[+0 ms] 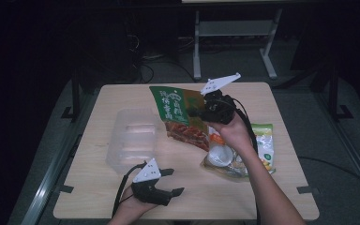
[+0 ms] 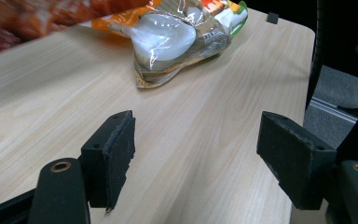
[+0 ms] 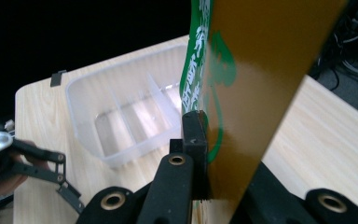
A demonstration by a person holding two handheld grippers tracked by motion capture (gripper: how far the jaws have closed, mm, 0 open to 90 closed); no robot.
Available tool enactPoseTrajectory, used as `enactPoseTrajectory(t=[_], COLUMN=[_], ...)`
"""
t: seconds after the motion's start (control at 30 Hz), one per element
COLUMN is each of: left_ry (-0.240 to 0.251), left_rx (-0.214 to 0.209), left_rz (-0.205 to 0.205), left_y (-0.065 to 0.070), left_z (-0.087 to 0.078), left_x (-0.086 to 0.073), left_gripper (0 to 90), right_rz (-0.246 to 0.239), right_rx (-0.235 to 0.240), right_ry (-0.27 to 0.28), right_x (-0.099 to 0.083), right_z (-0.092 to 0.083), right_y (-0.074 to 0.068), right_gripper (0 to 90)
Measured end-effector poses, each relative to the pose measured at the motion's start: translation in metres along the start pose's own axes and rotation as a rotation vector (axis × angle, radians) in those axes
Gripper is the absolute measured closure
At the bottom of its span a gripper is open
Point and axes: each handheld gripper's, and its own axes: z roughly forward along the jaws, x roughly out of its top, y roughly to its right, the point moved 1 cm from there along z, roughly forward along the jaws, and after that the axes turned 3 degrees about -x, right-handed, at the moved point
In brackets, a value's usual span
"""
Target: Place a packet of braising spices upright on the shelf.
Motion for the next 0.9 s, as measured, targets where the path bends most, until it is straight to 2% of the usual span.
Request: enactPoseTrajectory(t=[0.07, 0.1, 0.17, 0.4, 0.57, 0.77, 0.9], left_ry=[0.004, 0.008, 0.001, 0.01, 0.008, 0.005, 0.007], left_rx=[0.001, -0.001, 0.003, -0.003, -0.015, -0.014, -0.024], left_rz=[0.001, -0.004, 0.014, 0.012, 0.008, 0.022, 0.016], left_y=[0.0, 0.001, 0.001, 0.002, 0.002, 0.002, 0.003], left_z=[0.0, 0.0, 0.001, -0.001, 0.0, -0.002, 0.0], left_x=[0.0, 0.0, 0.0, 0.001, 0.0, 0.0, -0.001], left_gripper=[27.4, 27.4, 27.4, 27.4, 27.1, 27.1, 27.1], right_rz=[-0.013, -0.035, -0.035, -0.065, -0.071, -0.076, -0.077], right_rx=[0.005, 0.005, 0.013, 0.037, 0.057, 0.09, 0.095], right_ry=[0.008, 0.018, 0.015, 0.036, 0.047, 0.035, 0.031], right_x=[0.006, 0.009, 0.016, 0.038, 0.053, 0.07, 0.08], right_z=[0.003, 0.006, 0.009, 0.028, 0.044, 0.065, 0.078], right_y=[0.0, 0.001, 0.001, -0.002, -0.005, -0.006, -0.006], right_gripper=[89.8, 89.8, 89.8, 89.8, 89.8, 89.8, 89.8])
